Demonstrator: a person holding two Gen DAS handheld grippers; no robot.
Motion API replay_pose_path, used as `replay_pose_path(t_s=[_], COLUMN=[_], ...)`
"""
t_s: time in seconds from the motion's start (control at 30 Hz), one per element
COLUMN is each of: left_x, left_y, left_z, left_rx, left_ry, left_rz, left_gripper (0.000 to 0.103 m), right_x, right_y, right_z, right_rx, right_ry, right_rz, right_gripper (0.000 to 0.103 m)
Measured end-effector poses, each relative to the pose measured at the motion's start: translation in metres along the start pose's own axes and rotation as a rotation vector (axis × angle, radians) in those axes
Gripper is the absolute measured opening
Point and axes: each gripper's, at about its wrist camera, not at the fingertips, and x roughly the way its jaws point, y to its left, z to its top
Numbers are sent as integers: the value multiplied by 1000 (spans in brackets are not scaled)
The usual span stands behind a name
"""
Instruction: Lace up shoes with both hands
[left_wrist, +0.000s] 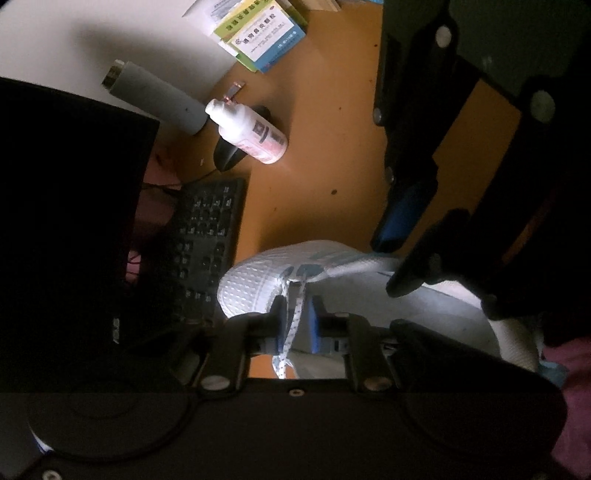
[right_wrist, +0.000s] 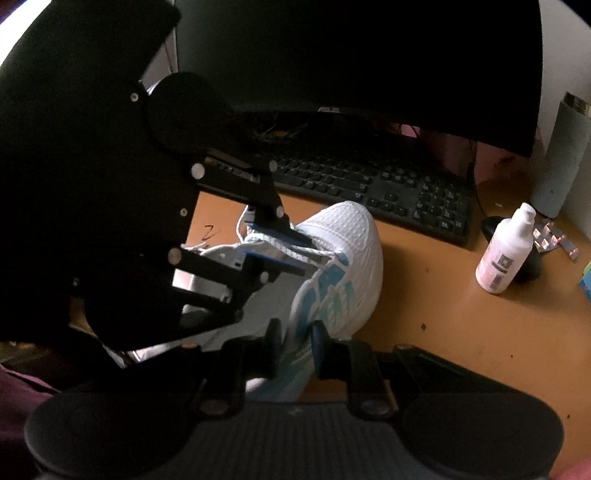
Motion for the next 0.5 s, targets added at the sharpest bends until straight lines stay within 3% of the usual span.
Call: replay_pose_path(t_s=[0.07, 0.17, 0.23, 0.27, 0.3, 0.43, 0.5], left_x=[1, 1, -4, -9, -14, -13, -5], left_y=[0, -1, 10, 22, 41, 76, 63], left_z=[1, 2, 3, 4, 2, -30, -38], left_rx=[0, -17, -98, -197, -352, -857, -889], left_ry=[-2, -16, -57, -89, -120, -192, -173], left_rz=[0, 13, 85, 116, 100, -109, -133], left_gripper=[3, 1, 1, 1, 1, 1, 1], right_x=[0, -1, 0, 0, 0, 0, 0], right_y=[0, -1, -2, -2, -2, -8, -12], right_z=[-1, -1, -2, -1, -1, -2, -2], right_rx=[6, 14, 19, 22, 25, 68, 84], right_ry=[-3, -8, -9, -9, -10, -8, -6], right_rz=[2, 6, 9, 11, 12, 30, 34], right_gripper=[19, 19, 19, 19, 19, 19, 19])
